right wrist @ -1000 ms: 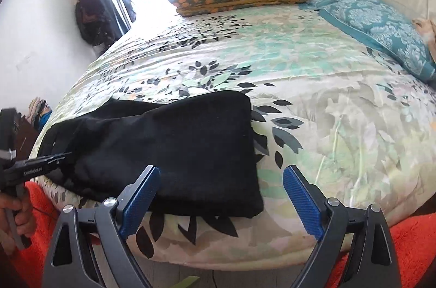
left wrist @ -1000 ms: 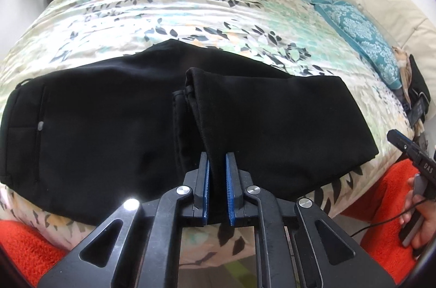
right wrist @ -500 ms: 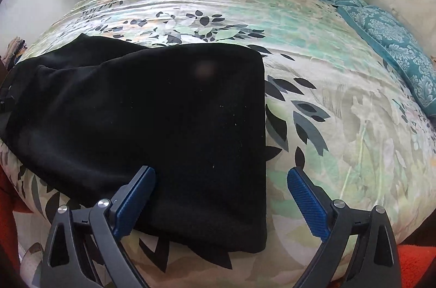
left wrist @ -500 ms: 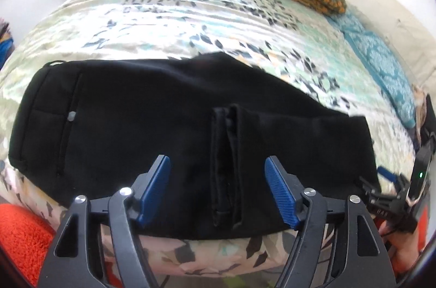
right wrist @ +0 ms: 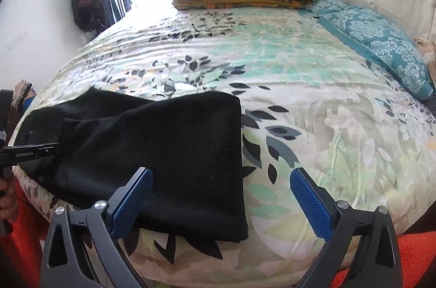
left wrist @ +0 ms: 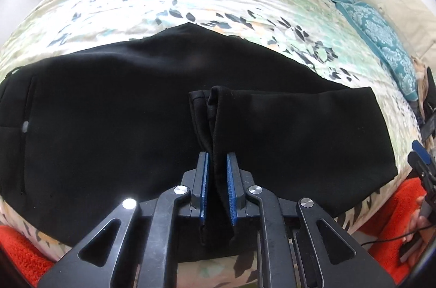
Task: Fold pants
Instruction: 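Pinch the new fold crease with the left tool and press it flat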
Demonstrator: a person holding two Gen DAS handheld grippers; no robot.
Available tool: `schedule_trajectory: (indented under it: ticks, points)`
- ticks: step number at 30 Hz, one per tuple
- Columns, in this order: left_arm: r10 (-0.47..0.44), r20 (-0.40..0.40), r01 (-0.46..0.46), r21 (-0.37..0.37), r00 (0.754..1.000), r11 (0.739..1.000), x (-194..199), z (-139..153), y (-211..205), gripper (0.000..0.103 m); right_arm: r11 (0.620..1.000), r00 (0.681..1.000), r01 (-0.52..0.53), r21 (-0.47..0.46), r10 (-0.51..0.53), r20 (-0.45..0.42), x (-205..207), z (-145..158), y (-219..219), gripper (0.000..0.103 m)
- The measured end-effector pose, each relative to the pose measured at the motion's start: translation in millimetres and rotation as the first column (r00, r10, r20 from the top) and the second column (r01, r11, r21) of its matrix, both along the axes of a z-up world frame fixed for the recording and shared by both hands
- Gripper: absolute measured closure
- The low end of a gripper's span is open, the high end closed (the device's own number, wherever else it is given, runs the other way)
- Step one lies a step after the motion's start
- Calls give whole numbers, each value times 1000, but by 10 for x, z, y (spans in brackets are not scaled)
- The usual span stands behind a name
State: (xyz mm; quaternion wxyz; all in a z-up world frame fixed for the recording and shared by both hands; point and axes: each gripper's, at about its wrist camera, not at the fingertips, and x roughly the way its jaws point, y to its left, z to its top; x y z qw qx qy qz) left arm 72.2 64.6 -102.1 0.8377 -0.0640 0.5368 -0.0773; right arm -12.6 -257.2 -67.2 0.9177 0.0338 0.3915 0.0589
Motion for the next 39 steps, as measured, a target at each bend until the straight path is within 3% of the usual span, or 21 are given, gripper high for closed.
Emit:
schedule_trajectory:
  ticks: [1, 2, 3, 4, 6, 7, 15, 18, 21, 25, 27, 29, 31, 34, 36, 39]
  points:
    - [4, -3, -4, -4, 1000, 1000, 5, -4, 13, 91, 998, 999, -50, 26, 50, 17, -23, 29, 56, 6]
    - [11, -9, -11, -13, 1000, 1000, 12, -18, 40, 91, 993, 994, -110, 45, 110, 13, -21, 20, 143, 20]
    - [21, -17, -22, -23, 1000, 1000, 16, -31, 73, 91, 984, 985, -172, 48, 174, -19, 10, -37, 262, 37]
    - [29, -23, -29, -29, 999, 999, 29, -48, 100, 91, 974, 972, -222, 44, 225, -65, 46, -134, 385, 43]
    - [31, -24, -32, -22, 999, 999, 31, -57, 128, 91, 958, 941, -284, 38, 286, -182, 86, -401, 601, 71]
    - [27, -23, -27, -14, 999, 1000, 25, -62, 127, 91, 955, 929, -296, 30, 295, -222, 80, -502, 664, 73]
    - [20, -11, -20, 9, 1000, 1000, 28, -107, 117, 84, 965, 941, -251, 79, 262, -212, -8, -473, 573, 69]
    - [17, -5, -17, 4, 1000, 1000, 15, -109, 134, 83, 960, 927, -253, 123, 277, -254, -139, -398, 535, 61]
    - [22, -4, -22, 6, 1000, 1000, 11, -110, 129, 83, 955, 909, -219, 202, 274, -312, -249, -384, 397, 61]
    - [22, 1, -22, 14, 1000, 1000, 2, -109, 119, 82, 965, 970, -153, 214, 189, -156, -268, -43, 167, 61]
    - [21, 1, -21, 13, 1000, 1000, 1, -109, 120, 82, 970, 978, -142, 195, 169, -127, -174, 25, 100, 61]
    - [23, 0, -23, 9, 1000, 1000, -3, -110, 122, 82, 970, 966, -153, 190, 187, -178, -46, -95, 77, 61]
    - [23, 0, -23, 2, 1000, 1000, -8, -111, 127, 81, 966, 919, -174, 193, 230, -321, 36, -360, 92, 61]
    - [20, 3, -20, -7, 1000, 1000, -17, -110, 142, 80, 975, 882, -133, 178, 198, -427, -56, -547, 60, 62]
    - [24, 3, -24, -14, 1000, 1000, -18, -109, 146, 79, 973, 905, -125, 195, 192, -379, -98, -439, 39, 62]
    - [19, 6, -19, -4, 1000, 1000, -16, -99, 121, 78, 966, 954, -148, 213, 196, -228, -133, -84, 37, 62]
